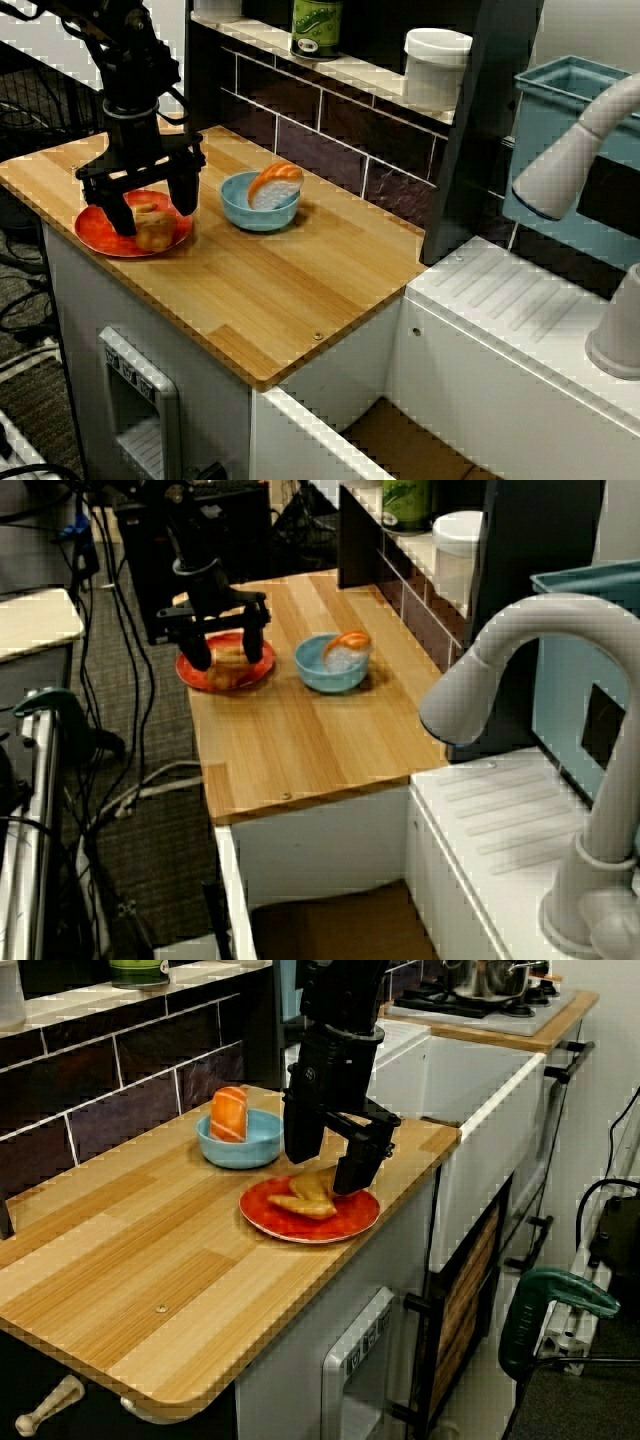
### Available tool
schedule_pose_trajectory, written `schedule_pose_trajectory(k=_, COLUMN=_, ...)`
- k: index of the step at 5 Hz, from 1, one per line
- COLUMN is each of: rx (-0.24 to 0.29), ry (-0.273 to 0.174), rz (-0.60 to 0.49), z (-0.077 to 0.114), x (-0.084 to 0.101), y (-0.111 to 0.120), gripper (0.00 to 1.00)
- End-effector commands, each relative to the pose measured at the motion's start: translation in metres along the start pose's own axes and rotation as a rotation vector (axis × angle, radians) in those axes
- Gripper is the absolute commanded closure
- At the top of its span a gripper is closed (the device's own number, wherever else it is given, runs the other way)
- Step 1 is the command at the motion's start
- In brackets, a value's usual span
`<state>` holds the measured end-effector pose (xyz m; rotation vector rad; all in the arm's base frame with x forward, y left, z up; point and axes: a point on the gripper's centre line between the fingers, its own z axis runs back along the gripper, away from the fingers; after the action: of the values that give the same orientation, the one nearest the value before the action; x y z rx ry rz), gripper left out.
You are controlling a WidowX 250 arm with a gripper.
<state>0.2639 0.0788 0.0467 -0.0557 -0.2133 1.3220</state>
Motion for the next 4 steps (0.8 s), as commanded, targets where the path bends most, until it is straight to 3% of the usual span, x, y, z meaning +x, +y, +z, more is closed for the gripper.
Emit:
schedule_pose_trajectory(k=1, rx=-0.002, ry=0.004, rz=-0.015, z=-0.0010, x=0.0047, y=0.0017, gripper=0.00)
schedule_pose_trajectory(k=4, rx=-0.001, ry=0.015, rz=-0.017, z=-0.0022, x=0.0080, y=0.0047, gripper=0.00)
